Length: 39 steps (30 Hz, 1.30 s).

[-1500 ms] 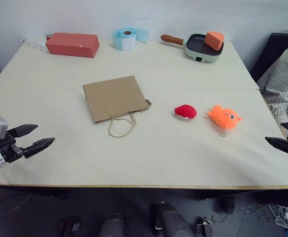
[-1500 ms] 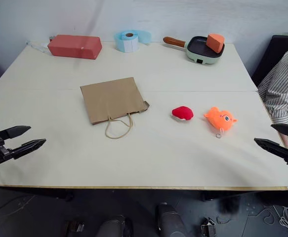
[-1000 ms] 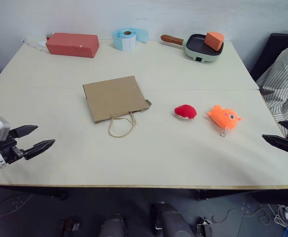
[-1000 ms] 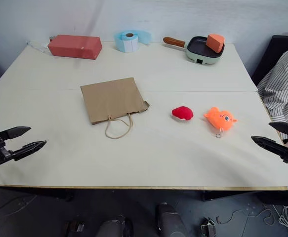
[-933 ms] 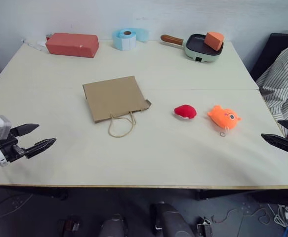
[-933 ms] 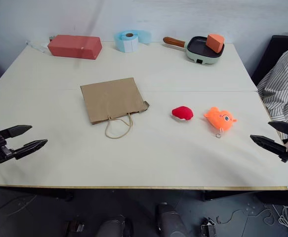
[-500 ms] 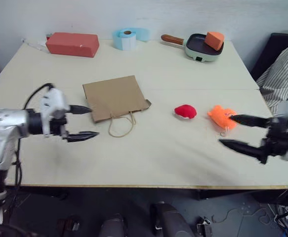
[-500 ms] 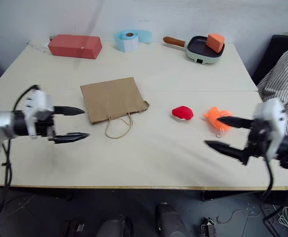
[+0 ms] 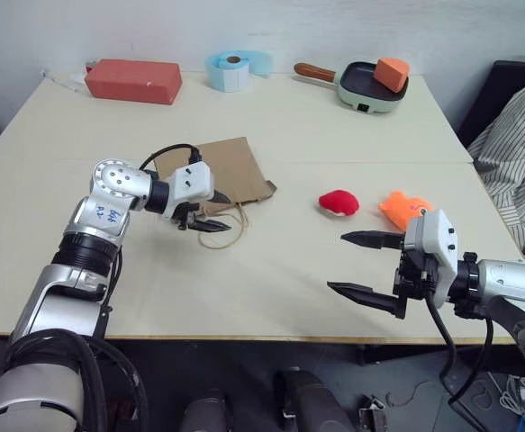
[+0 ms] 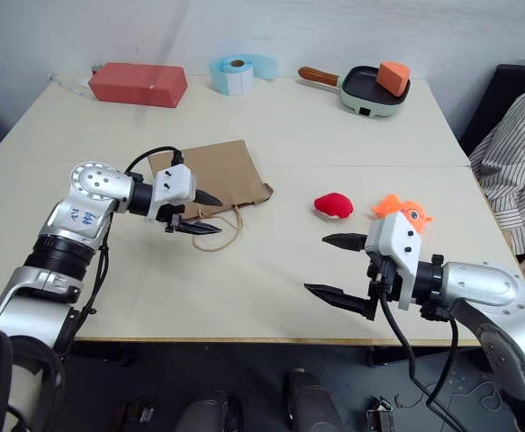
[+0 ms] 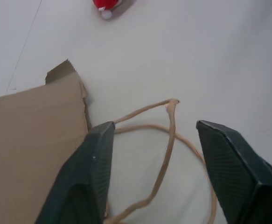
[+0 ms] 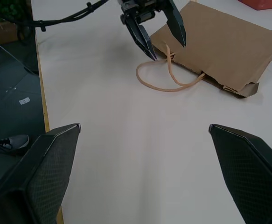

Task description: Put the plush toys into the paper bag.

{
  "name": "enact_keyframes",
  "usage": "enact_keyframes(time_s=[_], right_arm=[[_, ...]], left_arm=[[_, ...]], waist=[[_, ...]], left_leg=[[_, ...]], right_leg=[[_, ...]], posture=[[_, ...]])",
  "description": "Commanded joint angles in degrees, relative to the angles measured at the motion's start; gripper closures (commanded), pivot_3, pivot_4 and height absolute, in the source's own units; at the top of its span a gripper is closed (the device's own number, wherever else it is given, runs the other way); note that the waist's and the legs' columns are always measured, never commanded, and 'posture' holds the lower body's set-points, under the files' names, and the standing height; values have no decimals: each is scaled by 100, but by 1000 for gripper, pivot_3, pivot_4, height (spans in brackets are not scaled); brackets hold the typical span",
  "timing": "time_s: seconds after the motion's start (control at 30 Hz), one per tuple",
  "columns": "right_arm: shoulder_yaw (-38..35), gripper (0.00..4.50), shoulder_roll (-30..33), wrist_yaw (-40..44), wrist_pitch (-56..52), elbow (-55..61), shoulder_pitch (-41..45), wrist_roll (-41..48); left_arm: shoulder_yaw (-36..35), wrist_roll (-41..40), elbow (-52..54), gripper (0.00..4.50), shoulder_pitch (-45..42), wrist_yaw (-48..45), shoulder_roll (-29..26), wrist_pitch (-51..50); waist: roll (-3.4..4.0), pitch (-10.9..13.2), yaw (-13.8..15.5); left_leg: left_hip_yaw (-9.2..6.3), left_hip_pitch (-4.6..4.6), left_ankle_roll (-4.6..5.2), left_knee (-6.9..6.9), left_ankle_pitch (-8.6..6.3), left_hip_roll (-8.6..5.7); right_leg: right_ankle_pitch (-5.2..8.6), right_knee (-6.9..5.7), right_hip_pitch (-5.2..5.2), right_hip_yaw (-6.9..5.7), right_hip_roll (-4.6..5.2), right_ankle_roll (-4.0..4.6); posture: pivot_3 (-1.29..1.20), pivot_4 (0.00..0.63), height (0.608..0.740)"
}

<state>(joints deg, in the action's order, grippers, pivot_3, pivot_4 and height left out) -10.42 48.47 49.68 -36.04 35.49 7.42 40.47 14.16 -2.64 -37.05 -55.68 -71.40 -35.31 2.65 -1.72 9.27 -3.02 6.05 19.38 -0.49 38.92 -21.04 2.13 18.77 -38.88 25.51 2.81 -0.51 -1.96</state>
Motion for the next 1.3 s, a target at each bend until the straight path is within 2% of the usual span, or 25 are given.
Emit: enact_keyframes(time_s=[0.03,0.2,0.33,0.5,0.67,0.8,1.13,1.3], right_arm=[[-12,0,-48,-74,185,-8,42,-141],[66,0,-83,-147,245,-144,22,-323],[97,0,-218,-272,202,-162,21,-352],[312,0,-566,-564,27,-192,338,-297],[824,0,-972,-693,84,-474,775,-498],[1324,892,-1477,-885,236,-1083,1241,-938],[2063,4424,-2619,-1329,340,-2841,2349,-1941],[2431,4471,-2857,-1339,227,-3753,2937,-2421]], left_arm=[[-157,-34,-174,2854,-168,-37,111,-21],[-345,-219,-126,4411,-104,-49,204,-638],[-1032,-1147,653,4459,-171,161,379,-2739],[-1747,-2432,2185,4459,-205,729,536,-5413],[-2227,-3200,3081,4459,-194,1522,846,-6657],[-2764,-3751,3491,4500,-140,2329,1346,-7393],[-2960,-4290,4178,4500,208,3259,1790,-7547],[-2994,-4506,4294,4500,245,3541,1993,-7449]], waist=[[0,0,4],[0,0,0],[-1,0,3],[0,0,-11],[0,0,-7],[0,0,-22],[1,0,-40],[1,0,-51]], left_leg=[[-1,0,0,1,0,0],[-1,0,0,4,0,1],[-4,2,0,5,0,1],[-14,10,-1,11,0,3],[-18,7,-4,18,0,3],[-18,5,-6,23,2,2],[-19,5,-12,22,4,2],[-23,5,-13,23,5,2]], right_leg=[[0,-2,0,0,0,0],[0,-5,0,0,0,0],[0,-9,0,-1,0,0],[0,-25,2,-9,4,0],[0,-29,1,-11,4,0],[0,-26,1,-12,5,0],[0,-29,4,-15,5,1],[1,-28,4,-20,7,1]], posture=[[0,150,740],[0,150,740],[0,150,740],[0,150,740],[0,150,740],[0,150,740],[0,150,740],[0,150,740]])
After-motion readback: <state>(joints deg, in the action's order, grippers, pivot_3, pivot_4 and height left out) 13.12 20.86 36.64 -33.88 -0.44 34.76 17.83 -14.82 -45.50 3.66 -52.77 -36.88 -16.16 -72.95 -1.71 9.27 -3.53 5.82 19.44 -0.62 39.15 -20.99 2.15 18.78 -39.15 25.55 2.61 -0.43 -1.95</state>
